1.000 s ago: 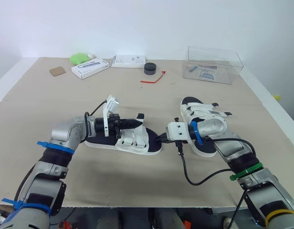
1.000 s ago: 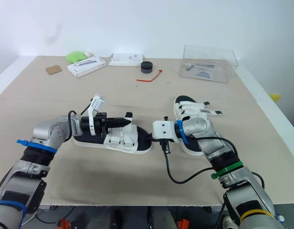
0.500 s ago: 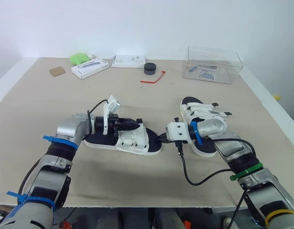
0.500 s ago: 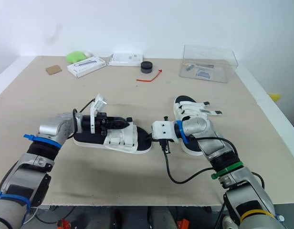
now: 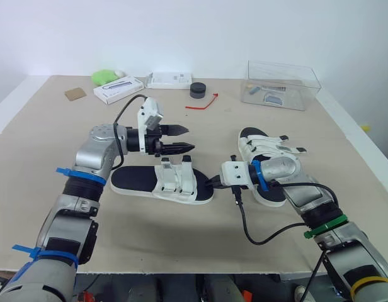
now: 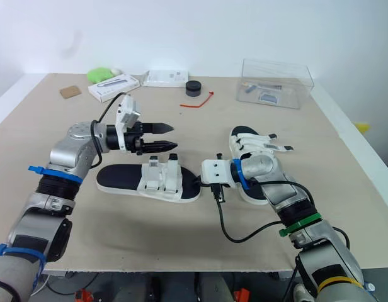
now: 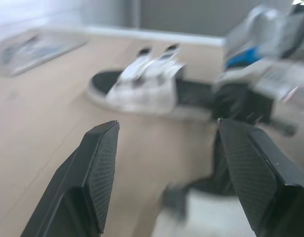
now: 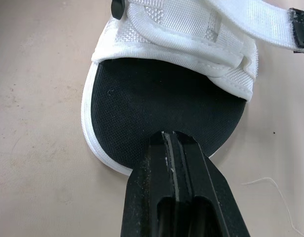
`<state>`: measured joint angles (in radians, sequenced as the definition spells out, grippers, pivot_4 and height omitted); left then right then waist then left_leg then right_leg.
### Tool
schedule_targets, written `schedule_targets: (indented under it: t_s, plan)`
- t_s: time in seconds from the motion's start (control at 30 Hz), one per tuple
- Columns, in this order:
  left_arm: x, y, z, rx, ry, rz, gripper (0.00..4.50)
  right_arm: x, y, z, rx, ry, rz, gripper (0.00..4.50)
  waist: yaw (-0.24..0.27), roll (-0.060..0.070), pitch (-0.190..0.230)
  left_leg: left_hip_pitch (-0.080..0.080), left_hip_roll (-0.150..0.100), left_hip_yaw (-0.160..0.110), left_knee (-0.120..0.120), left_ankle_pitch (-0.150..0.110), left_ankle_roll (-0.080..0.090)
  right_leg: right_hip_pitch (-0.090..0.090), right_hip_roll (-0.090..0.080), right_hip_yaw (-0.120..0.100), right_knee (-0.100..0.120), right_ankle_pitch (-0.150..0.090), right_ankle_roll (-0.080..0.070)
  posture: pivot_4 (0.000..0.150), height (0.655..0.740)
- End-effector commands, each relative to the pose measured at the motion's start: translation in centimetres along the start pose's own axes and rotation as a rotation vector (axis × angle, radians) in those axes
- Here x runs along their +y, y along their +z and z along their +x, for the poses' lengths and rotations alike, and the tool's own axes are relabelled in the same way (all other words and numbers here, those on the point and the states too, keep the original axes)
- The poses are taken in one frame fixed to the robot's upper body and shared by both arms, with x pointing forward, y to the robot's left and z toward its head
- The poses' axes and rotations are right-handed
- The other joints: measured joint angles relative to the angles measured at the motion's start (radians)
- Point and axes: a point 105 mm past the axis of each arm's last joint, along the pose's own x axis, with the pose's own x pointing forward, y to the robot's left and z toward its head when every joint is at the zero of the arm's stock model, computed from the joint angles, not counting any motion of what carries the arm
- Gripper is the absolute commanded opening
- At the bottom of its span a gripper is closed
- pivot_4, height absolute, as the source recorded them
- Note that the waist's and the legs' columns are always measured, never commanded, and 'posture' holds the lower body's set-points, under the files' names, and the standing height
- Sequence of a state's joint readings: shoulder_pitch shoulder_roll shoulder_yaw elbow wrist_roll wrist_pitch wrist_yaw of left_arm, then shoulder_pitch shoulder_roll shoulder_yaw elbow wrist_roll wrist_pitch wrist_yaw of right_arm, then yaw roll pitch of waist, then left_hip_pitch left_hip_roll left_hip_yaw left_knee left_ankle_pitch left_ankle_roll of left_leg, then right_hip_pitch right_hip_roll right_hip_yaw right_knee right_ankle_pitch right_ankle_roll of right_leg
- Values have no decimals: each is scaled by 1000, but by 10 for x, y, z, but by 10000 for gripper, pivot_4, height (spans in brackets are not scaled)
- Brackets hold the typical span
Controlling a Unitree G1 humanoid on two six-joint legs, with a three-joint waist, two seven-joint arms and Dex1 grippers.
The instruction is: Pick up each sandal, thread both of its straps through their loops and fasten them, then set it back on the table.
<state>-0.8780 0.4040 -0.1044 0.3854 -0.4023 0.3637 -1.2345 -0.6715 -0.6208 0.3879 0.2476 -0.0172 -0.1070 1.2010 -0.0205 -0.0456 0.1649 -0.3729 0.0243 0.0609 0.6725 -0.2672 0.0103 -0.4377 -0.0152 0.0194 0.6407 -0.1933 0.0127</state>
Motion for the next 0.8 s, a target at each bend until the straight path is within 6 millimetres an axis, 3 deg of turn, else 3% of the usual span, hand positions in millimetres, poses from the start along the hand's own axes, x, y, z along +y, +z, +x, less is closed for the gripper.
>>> schedule_targets:
  t_s: [0.03, 0.17, 0.3, 0.5, 0.67, 0.73, 0.8]
  plan:
    - [-8, -7, 3, 21, -38, -24, 32604, 17, -30, 1, 117, 46, 76, 0, 0, 0, 0, 0, 0, 0, 0, 0, 0, 0, 0, 0, 0, 0, 0, 1500, 7400]
    - [-6, -46, 2, 162, -25, -122, 20531, 17, -30, 1, 117, 44, 75, 0, 0, 0, 0, 1, 0, 0, 0, 0, 0, 1, 1, 0, 0, 0, 0, 1500, 7400]
    - [1, -68, -3, 257, -10, -207, 374, 17, -30, 1, 117, 41, 74, 0, 0, 0, 0, 1, 0, 0, 0, 0, 0, 1, 1, 0, 0, 0, 0, 1500, 7400]
    - [28, -71, -11, 351, 108, -197, 374, 16, -29, 1, 117, 35, 70, 0, 0, -1, -1, 0, -1, -1, 1, 0, 0, 1, 1, -1, 0, 0, 0, 1500, 7400]
    - [54, -16, -33, 141, 249, -51, 374, 18, -29, 0, 115, 33, 76, 0, 0, -1, 0, -2, 0, -1, 0, 0, 0, -2, 0, -1, 0, 0, 0, 1500, 7400]
    - [54, -4, -53, 93, 261, -55, 374, 20, -30, -1, 114, 33, 79, 0, -1, -1, 0, -3, 0, -1, 0, 0, 0, -2, 0, -1, 0, 0, 0, 1500, 7400]
    - [49, 0, -76, 67, 277, -30, 4440, 21, -30, -1, 114, 32, 76, 0, -3, -1, 0, -3, 0, -1, 0, 0, 0, -2, 0, -1, 0, 0, 0, 1500, 7400]
